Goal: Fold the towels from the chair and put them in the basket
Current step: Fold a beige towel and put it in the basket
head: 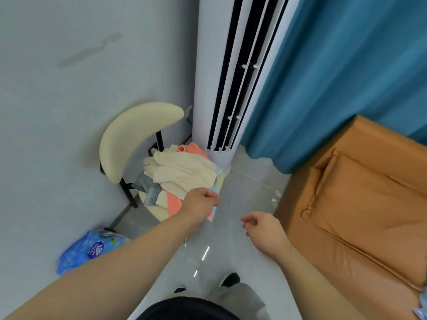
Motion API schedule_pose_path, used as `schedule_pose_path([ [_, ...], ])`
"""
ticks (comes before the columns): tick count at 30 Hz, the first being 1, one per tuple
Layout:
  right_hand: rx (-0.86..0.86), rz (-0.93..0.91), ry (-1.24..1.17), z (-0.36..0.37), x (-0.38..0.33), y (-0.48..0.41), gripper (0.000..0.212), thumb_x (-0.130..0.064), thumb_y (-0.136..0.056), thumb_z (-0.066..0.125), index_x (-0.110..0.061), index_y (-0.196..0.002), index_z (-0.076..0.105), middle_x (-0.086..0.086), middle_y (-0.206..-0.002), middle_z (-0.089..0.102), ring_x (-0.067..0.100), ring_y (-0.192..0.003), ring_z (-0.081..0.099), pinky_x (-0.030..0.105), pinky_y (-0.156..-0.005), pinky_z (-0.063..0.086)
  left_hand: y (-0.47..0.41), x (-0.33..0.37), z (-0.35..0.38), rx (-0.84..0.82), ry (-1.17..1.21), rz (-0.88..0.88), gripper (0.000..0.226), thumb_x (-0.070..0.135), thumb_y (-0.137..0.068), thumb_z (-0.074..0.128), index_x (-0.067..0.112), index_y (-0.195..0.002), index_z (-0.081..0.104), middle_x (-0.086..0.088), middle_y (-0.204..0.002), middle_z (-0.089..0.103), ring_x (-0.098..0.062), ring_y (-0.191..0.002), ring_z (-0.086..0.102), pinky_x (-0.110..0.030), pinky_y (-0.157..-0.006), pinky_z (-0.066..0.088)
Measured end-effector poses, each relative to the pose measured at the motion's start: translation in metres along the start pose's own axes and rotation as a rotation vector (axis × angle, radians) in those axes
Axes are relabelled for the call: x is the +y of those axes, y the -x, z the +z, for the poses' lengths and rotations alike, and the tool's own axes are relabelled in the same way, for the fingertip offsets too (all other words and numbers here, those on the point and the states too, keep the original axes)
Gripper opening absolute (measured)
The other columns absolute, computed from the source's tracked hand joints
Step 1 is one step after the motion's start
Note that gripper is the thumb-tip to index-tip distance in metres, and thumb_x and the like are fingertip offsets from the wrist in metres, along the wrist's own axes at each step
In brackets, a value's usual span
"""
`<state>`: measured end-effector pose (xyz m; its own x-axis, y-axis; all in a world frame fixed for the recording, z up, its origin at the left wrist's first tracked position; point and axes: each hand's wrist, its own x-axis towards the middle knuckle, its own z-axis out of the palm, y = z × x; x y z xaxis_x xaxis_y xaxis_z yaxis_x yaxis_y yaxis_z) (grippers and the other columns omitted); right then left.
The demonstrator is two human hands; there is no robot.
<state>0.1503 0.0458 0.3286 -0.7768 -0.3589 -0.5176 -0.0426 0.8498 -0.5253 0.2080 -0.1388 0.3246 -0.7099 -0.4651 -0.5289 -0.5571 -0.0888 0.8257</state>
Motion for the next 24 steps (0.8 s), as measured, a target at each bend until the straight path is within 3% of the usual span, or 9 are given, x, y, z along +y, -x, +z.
schedule_pose_path([
  [6,-0.183,-0.108,0.084,-0.018,-0.026,-0.194,0.026,-0.009,-0.094,0.051,-0.016,-0.112,0.069,0.006,-0.111,0.072,0.023,-0.101,0.066,0.032,-0.092,0.05,-0.113,0.005,0.011,0.195,0.049,-0.158,0.015,0.006,-0.087,0.06,0.012,-0.088,0.073,0.012,-0.084,0.069,-0.006,-0.078,0.06,-0.018,-0.064,0.044],
  [9,-0.315,-0.143,0.133,-0.01,-0.042,-0.291,0.024,-0.008,-0.091,0.052,-0.026,-0.102,0.062,0.008,-0.114,0.07,0.026,-0.104,0.065,0.033,-0.087,0.051,-0.161,-0.01,0.013,0.386,0.132,-0.315,0.016,0.008,-0.086,0.062,0.019,-0.086,0.073,0.011,-0.084,0.07,-0.011,-0.073,0.061,-0.024,-0.067,0.048],
  [12,-0.447,-0.172,0.294,-0.01,-0.061,-0.359,0.027,-0.009,-0.09,0.053,-0.021,-0.114,0.061,0.005,-0.116,0.063,0.024,-0.107,0.061,0.025,-0.078,0.043,-0.19,-0.016,0.031,0.558,0.295,-0.437,0.018,0.004,-0.085,0.063,0.019,-0.086,0.073,0.009,-0.084,0.07,-0.013,-0.07,0.058,-0.027,-0.066,0.046],
  [16,-0.502,-0.237,0.429,-0.005,-0.082,-0.43,0.037,-0.006,-0.089,0.056,-0.012,-0.125,0.063,0.009,-0.13,0.062,0.027,-0.119,0.058,0.029,-0.095,0.046,-0.22,-0.011,0.074,0.657,0.416,-0.463,0.015,0.008,-0.086,0.064,0.02,-0.088,0.072,0.005,-0.081,0.069,-0.015,-0.068,0.058,-0.028,-0.063,0.046],
  [20,-0.52,-0.3,0.477,0.024,-0.081,-0.474,0.036,-0.003,-0.09,0.055,-0.01,-0.124,0.064,0.011,-0.129,0.063,0.03,-0.121,0.057,0.031,-0.098,0.045,-0.247,-0.021,0.117,0.691,0.461,-0.428,0.012,0.01,-0.088,0.064,0.02,-0.092,0.071,0.001,-0.084,0.068,-0.016,-0.069,0.059,-0.028,-0.063,0.047],
  [22,-0.495,-0.347,0.479,0.047,-0.071,-0.496,0.021,-0.005,-0.088,0.054,-0.014,-0.102,0.065,0.01,-0.105,0.065,0.032,-0.102,0.059,0.032,-0.079,0.049,-0.266,-0.04,0.132,0.724,0.427,-0.411,0.013,0.012,-0.088,0.063,0.019,-0.095,0.071,0.006,-0.084,0.067,-0.013,-0.074,0.06,-0.026,-0.064,0.046],
  [24,-0.465,-0.404,0.452,0.071,-0.053,-0.521,0.013,-0.009,-0.083,0.05,-0.022,-0.084,0.051,0.004,-0.084,0.054,0.027,-0.085,0.052,0.03,-0.059,0.038,-0.289,-0.065,0.145,0.76,0.366,-0.38,0.015,0.015,-0.089,0.062,0.02,-0.1,0.071,0.012,-0.088,0.065,-0.012,-0.081,0.062,-0.026,-0.07,0.048],
])
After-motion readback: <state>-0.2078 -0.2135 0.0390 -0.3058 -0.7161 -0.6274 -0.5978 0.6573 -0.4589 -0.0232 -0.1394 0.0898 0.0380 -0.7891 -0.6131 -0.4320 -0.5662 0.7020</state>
